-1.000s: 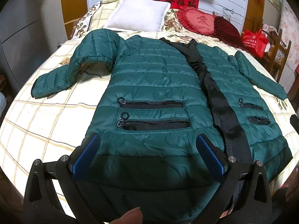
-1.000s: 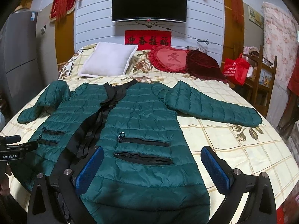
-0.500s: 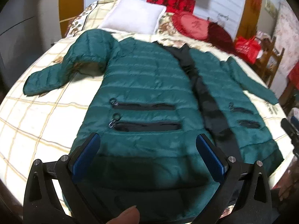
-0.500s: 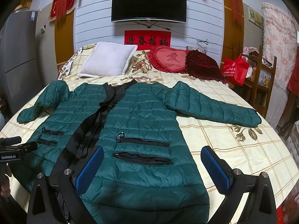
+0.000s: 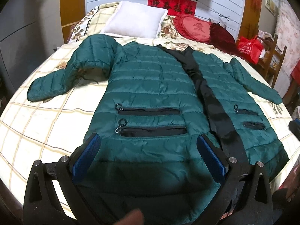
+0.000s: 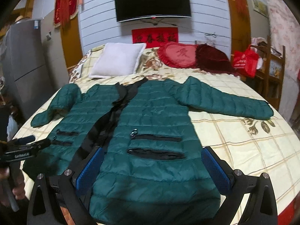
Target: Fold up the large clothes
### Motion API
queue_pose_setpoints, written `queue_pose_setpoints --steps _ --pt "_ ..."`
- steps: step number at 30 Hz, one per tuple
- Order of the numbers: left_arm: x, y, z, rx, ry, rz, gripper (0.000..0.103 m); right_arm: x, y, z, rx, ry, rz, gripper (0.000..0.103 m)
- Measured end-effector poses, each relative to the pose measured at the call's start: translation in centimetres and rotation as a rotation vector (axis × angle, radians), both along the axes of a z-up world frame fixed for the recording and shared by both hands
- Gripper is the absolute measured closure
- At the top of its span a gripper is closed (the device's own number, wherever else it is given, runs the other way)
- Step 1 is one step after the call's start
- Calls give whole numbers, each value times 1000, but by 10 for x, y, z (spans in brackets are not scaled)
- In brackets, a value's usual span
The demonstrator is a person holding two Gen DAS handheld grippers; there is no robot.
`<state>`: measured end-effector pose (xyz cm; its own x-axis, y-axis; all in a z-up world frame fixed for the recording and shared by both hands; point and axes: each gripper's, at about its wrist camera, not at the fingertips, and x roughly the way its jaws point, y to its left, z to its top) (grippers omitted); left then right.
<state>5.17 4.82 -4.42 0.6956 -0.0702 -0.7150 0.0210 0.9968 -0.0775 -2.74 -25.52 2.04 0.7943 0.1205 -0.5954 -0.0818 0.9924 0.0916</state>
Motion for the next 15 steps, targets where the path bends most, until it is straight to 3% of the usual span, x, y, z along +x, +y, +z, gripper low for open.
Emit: queue_pose_setpoints --steps 6,10,12,15 --pt "-1 -3 -2 -29 -8 -41 0 15 6 1 -19 -104 55 0" --pt "0 -5 -2 -50 -11 -43 0 21 9 -4 -21 -81 64 0" --pt "0 -5 -1 -66 -12 -47 0 25 13 -11 -83 -63 74 0" --pt "0 -6 -1 -63 -15 -49 0 27 17 -12 -65 -59 76 0"
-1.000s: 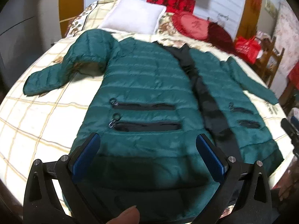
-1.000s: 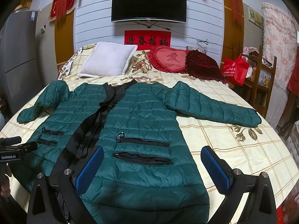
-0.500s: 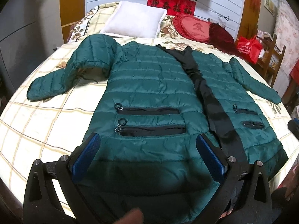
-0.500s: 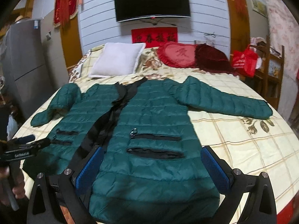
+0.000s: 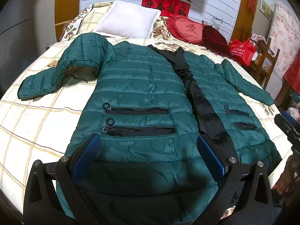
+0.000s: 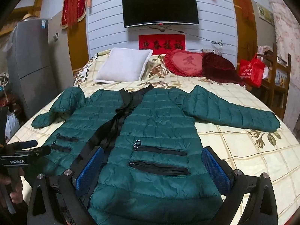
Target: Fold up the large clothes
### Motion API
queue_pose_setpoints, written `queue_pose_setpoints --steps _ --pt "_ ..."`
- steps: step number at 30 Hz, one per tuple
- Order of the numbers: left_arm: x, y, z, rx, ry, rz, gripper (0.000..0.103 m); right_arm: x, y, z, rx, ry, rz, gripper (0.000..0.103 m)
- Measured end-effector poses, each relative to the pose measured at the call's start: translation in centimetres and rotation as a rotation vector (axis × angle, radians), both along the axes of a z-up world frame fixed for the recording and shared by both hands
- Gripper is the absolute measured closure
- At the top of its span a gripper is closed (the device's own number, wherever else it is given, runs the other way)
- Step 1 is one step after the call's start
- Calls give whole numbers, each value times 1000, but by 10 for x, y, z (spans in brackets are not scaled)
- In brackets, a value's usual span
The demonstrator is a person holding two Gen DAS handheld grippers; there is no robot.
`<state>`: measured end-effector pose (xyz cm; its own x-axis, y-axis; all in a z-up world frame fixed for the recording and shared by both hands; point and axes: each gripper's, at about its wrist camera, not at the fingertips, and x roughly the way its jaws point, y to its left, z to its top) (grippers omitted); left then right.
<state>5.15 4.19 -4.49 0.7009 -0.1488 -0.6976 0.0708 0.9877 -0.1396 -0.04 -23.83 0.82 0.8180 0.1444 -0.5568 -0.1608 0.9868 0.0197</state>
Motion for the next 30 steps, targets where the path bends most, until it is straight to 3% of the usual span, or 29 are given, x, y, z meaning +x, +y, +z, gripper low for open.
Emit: queue_pose_setpoints --steps 3,15,18,22,30 --pt "-1 -1 0 7 -3 0 0 -5 1 4 36 4 -4 0" --pt "-8 -1 3 32 -32 35 0 -9 6 6 23 9 -29 0" --pt "-1 -4 -4 48 21 26 0 -8 3 5 25 20 -41 0" --pt "-1 -4 -5 63 24 41 0 -8 2 5 13 20 -46 0" --pt "-7 -18 -3 194 -29 27 0 -7 4 5 -8 25 -39 0"
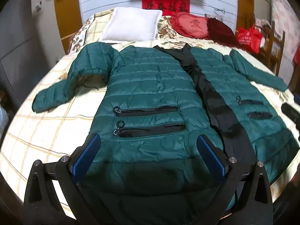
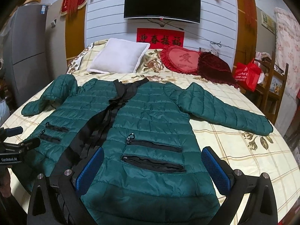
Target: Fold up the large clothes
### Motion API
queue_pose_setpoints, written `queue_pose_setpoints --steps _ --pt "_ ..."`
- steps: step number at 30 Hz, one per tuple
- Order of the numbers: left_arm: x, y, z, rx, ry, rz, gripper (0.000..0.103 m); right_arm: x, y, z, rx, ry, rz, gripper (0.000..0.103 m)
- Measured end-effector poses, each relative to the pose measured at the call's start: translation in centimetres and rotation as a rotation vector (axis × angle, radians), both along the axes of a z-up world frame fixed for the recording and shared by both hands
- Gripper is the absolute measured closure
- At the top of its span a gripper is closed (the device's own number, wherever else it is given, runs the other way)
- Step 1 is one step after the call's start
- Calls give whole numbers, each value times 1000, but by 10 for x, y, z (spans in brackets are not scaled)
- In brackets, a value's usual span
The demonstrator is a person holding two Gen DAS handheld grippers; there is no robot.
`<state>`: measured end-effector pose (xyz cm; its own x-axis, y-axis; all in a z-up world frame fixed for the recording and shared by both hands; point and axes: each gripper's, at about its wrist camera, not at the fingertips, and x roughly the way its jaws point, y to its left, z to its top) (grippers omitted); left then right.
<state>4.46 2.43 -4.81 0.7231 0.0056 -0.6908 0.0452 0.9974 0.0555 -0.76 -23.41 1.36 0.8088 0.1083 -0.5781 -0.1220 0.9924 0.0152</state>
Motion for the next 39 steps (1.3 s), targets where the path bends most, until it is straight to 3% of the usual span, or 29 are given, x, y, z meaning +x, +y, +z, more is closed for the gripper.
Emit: queue_pose_setpoints --steps 4,12,15,20,31,39 --pt "-1 -2 1 8 -3 -15 0 0 0 0 4 1 -1 0" --pt "-3 7 5 -71 -28 -21 0 1 1 0 7 -1 -5 0" --pt "-3 6 7 -108 -21 -73 0 1 1 0 8 -1 -5 0" --pt "-4 -6 6 -86 1 -138 0 1 1 0 4 -3 -4 0" --pt "2 9 0 -105 44 -26 0 1 0 1 5 -6 -5 0" --pt "1 15 -1 -182 45 -43 0 2 0 1 0 -5 -8 0"
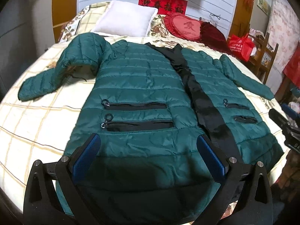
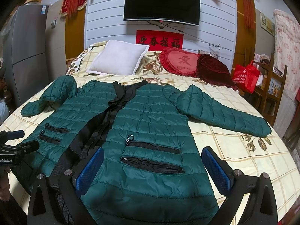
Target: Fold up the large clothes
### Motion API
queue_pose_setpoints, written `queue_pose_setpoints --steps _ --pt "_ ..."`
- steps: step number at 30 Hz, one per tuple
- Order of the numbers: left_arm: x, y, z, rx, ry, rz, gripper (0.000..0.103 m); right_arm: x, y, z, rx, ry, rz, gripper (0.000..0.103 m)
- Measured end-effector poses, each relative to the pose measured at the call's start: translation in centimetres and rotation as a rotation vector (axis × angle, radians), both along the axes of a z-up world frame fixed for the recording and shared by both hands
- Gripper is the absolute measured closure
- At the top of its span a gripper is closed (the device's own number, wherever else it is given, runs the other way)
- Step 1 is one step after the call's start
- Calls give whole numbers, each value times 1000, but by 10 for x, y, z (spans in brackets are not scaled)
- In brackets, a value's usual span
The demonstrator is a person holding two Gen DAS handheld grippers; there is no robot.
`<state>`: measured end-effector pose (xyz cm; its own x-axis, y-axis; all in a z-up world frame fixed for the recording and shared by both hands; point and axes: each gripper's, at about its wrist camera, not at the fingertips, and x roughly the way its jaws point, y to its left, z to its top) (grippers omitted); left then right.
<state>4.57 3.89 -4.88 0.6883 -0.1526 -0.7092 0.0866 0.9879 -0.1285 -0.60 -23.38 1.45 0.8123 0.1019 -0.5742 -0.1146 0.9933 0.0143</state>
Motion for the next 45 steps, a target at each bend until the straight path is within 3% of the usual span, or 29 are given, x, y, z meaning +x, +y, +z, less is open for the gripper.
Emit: queue_pose_setpoints --steps 10,26,45 --pt "4 9 -3 -32 24 54 1 -2 -2 1 6 2 6 0" --pt "-2 6 3 9 -31 52 0 -1 -1 1 -3 9 -10 0" --pt "0 10 0 5 -16 74 0 0 1 0 -7 10 -9 0"
